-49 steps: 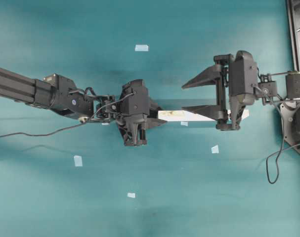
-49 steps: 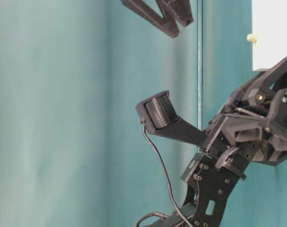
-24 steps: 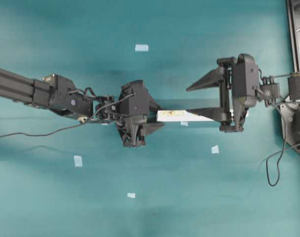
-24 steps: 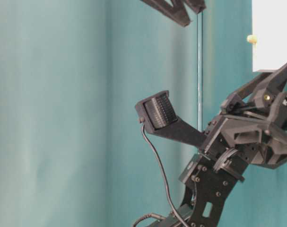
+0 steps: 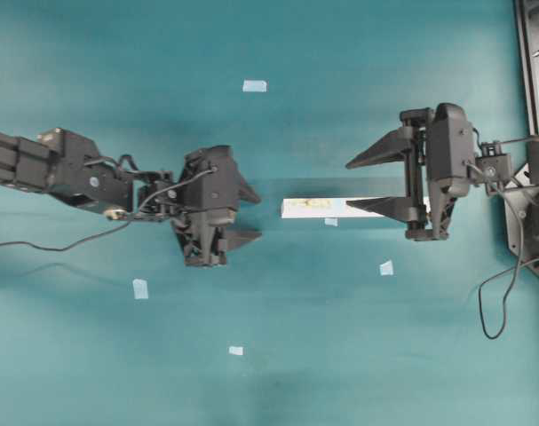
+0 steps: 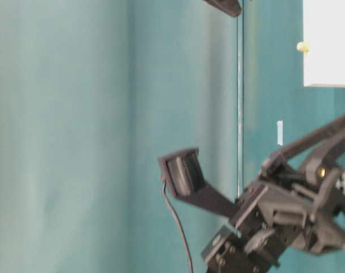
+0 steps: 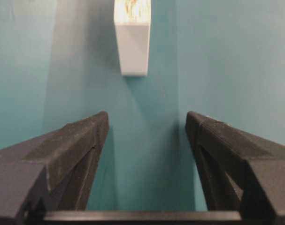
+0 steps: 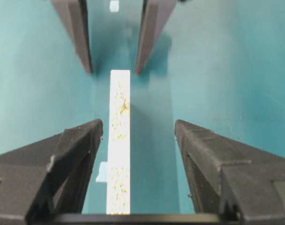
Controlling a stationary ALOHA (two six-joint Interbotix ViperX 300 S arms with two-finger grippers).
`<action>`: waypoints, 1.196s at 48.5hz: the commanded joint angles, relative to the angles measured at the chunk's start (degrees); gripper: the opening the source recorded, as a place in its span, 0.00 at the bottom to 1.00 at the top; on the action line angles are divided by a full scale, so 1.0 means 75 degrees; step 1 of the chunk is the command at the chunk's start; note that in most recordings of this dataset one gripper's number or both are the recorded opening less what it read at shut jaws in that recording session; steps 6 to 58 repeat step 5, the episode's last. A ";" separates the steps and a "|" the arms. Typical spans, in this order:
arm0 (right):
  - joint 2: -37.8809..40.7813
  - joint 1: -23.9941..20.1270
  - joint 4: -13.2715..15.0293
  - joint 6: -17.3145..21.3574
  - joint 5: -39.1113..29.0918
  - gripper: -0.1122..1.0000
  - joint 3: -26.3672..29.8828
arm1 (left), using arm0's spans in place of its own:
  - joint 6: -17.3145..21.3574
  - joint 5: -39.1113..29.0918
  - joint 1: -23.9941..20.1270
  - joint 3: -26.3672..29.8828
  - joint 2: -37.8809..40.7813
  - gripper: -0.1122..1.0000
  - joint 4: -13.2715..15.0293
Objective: Move the wooden board into place and insert the rod into its hole.
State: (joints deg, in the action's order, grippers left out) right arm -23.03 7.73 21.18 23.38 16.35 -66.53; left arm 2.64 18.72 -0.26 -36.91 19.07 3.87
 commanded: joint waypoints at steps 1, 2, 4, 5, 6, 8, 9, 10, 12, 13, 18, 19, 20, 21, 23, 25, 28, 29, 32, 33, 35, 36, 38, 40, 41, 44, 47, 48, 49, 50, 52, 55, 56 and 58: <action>-0.0152 -0.0023 0.0000 0.0012 0.0035 0.75 -0.0047 | 0.0012 0.0023 0.0035 -0.0070 -0.0363 0.77 -0.0012; -0.0164 -0.0023 0.0000 0.0012 0.0035 0.75 -0.0082 | 0.0012 0.0023 0.0035 -0.0082 -0.0375 0.76 -0.0012; -0.0187 -0.0023 0.0000 0.0012 0.0035 0.75 -0.0141 | 0.0012 0.0023 0.0035 -0.0082 -0.0410 0.76 -0.0012; -0.0199 -0.0023 0.0000 0.0012 0.0035 0.75 -0.0176 | 0.0012 0.0023 0.0023 -0.0082 -0.0422 0.76 -0.0012; -0.0199 -0.0023 0.0000 0.0012 0.0035 0.75 -0.0176 | 0.0012 0.0023 0.0023 -0.0082 -0.0422 0.76 -0.0012; -0.0199 -0.0023 0.0000 0.0012 0.0035 0.75 -0.0176 | 0.0012 0.0023 0.0023 -0.0082 -0.0422 0.76 -0.0012; -0.0199 -0.0023 0.0000 0.0012 0.0035 0.75 -0.0176 | 0.0012 0.0023 0.0023 -0.0082 -0.0422 0.76 -0.0012; -0.0199 -0.0023 0.0000 0.0012 0.0035 0.75 -0.0176 | 0.0012 0.0023 0.0023 -0.0082 -0.0422 0.76 -0.0012; -0.0199 -0.0023 0.0000 0.0012 0.0035 0.75 -0.0176 | 0.0012 0.0023 0.0023 -0.0082 -0.0422 0.76 -0.0012; -0.0199 -0.0023 0.0000 0.0012 0.0035 0.75 -0.0176 | 0.0012 0.0023 0.0023 -0.0082 -0.0422 0.76 -0.0012; -0.0199 -0.0023 0.0000 0.0012 0.0035 0.75 -0.0176 | 0.0012 0.0023 0.0023 -0.0082 -0.0422 0.76 -0.0012; -0.0199 -0.0023 0.0000 0.0012 0.0035 0.75 -0.0176 | 0.0012 0.0023 0.0023 -0.0082 -0.0422 0.76 -0.0012; -0.0199 -0.0023 0.0000 0.0012 0.0035 0.75 -0.0176 | 0.0012 0.0023 0.0023 -0.0082 -0.0422 0.76 -0.0012; -0.0199 -0.0023 0.0000 0.0012 0.0035 0.75 -0.0176 | 0.0012 0.0023 0.0023 -0.0082 -0.0422 0.76 -0.0012; -0.0199 -0.0023 0.0000 0.0012 0.0035 0.75 -0.0176 | 0.0012 0.0023 0.0023 -0.0082 -0.0422 0.76 -0.0012; -0.0199 -0.0023 0.0000 0.0012 0.0035 0.75 -0.0176 | 0.0012 0.0023 0.0023 -0.0082 -0.0422 0.76 -0.0012; -0.0199 -0.0023 0.0000 0.0012 0.0035 0.75 -0.0176 | 0.0012 0.0023 0.0023 -0.0082 -0.0422 0.76 -0.0012; -0.0199 -0.0023 0.0000 0.0012 0.0035 0.75 -0.0176 | 0.0012 0.0023 0.0023 -0.0082 -0.0422 0.76 -0.0012; -0.0199 -0.0023 0.0000 0.0012 0.0035 0.75 -0.0176 | 0.0012 0.0023 0.0023 -0.0082 -0.0422 0.76 -0.0012; -0.0199 -0.0023 0.0000 0.0012 0.0035 0.75 -0.0176 | 0.0012 0.0023 0.0023 -0.0082 -0.0422 0.76 -0.0012; -0.0199 -0.0023 0.0000 0.0012 0.0035 0.75 -0.0176 | 0.0012 0.0023 0.0023 -0.0082 -0.0422 0.76 -0.0012; -0.0199 -0.0023 0.0000 0.0012 0.0035 0.75 -0.0176 | 0.0012 0.0023 0.0023 -0.0082 -0.0422 0.76 -0.0012; -0.0199 -0.0023 0.0000 0.0012 0.0035 0.75 -0.0176 | 0.0012 0.0023 0.0023 -0.0082 -0.0422 0.76 -0.0012; -0.0199 -0.0023 0.0000 0.0012 0.0035 0.75 -0.0176 | 0.0012 0.0023 0.0023 -0.0082 -0.0422 0.76 -0.0012; -0.0199 -0.0023 0.0000 0.0012 0.0035 0.75 -0.0176 | 0.0012 0.0023 0.0023 -0.0082 -0.0422 0.76 -0.0012; -0.0199 -0.0023 0.0000 0.0012 0.0035 0.75 -0.0176 | 0.0012 0.0023 0.0023 -0.0082 -0.0422 0.76 -0.0012; -0.0199 -0.0023 0.0000 0.0012 0.0035 0.75 -0.0176 | 0.0012 0.0023 0.0023 -0.0082 -0.0422 0.76 -0.0012; -0.0199 -0.0023 0.0000 0.0012 0.0035 0.75 -0.0176 | 0.0012 0.0023 0.0023 -0.0082 -0.0422 0.76 -0.0012; -0.0199 -0.0023 0.0000 0.0012 0.0035 0.75 -0.0176 | 0.0012 0.0023 0.0023 -0.0082 -0.0422 0.76 -0.0012; -0.0199 -0.0023 0.0000 0.0012 0.0035 0.75 -0.0176 | 0.0012 0.0023 0.0023 -0.0082 -0.0422 0.76 -0.0012; -0.0199 -0.0023 0.0000 0.0012 0.0035 0.75 -0.0176 | 0.0012 0.0023 0.0023 -0.0082 -0.0422 0.76 -0.0012; -0.0199 -0.0023 0.0000 0.0012 0.0035 0.75 -0.0176 | 0.0012 0.0023 0.0023 -0.0082 -0.0422 0.76 -0.0012; -0.0199 -0.0023 0.0000 0.0012 0.0035 0.75 -0.0176 | 0.0012 0.0023 0.0023 -0.0082 -0.0422 0.76 -0.0012; -0.0199 -0.0023 0.0000 0.0012 0.0035 0.75 -0.0176 | 0.0012 0.0023 0.0023 -0.0082 -0.0422 0.76 -0.0012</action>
